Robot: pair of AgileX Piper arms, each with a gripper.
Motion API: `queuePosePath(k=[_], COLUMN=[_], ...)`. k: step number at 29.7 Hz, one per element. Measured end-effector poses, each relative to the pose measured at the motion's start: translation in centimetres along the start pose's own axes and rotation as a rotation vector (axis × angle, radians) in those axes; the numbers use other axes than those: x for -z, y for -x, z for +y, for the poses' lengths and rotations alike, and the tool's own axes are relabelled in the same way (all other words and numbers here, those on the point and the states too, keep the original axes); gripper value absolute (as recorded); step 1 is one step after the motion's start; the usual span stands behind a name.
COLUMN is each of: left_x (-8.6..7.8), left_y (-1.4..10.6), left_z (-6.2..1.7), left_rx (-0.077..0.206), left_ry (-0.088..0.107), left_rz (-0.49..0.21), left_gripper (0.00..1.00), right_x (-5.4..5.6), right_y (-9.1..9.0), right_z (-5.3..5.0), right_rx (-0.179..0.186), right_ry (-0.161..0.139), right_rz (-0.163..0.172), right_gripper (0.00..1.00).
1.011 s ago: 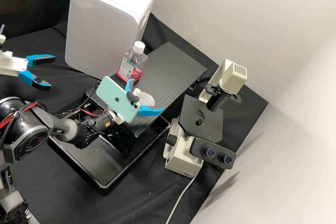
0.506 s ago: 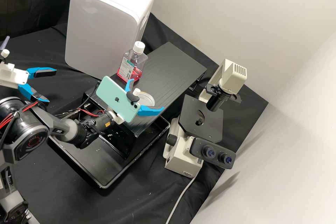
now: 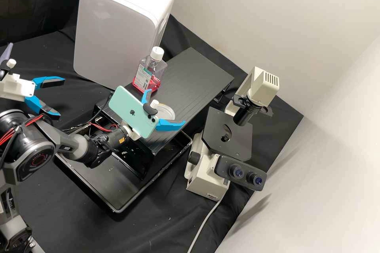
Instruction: Remove the lid from the petri dish
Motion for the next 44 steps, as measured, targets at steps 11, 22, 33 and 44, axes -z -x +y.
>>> queuePosePath(k=[11, 22, 33, 44], left_x=[-0.8, -1.8, -1.6, -1.3], left_y=[0.3, 0.7, -0.3, -1.0], left_z=[-0.1, 0.05, -0.56, -0.32], left_rx=[-0.004, -0.039, -0.066, -0.084], left_ry=[-0.085, -0.01, 0.199, 0.132], left_rz=[-0.004, 0.06, 0.194, 0.25], left_gripper=[1.0, 1.0, 1.0, 1.0], right_x=[0.0, 0.0, 0.0, 0.0], right_y=[0.0, 0.0, 0.0, 0.0], right_z=[0.0, 0.0, 0.0, 0.0], right_rx=[0.0, 0.0, 0.0, 0.0], right_ry=[0.0, 0.0, 0.0, 0.0], right_rz=[0.0, 0.0, 0.0, 0.0], right_gripper=[1.0, 1.0, 1.0, 1.0])
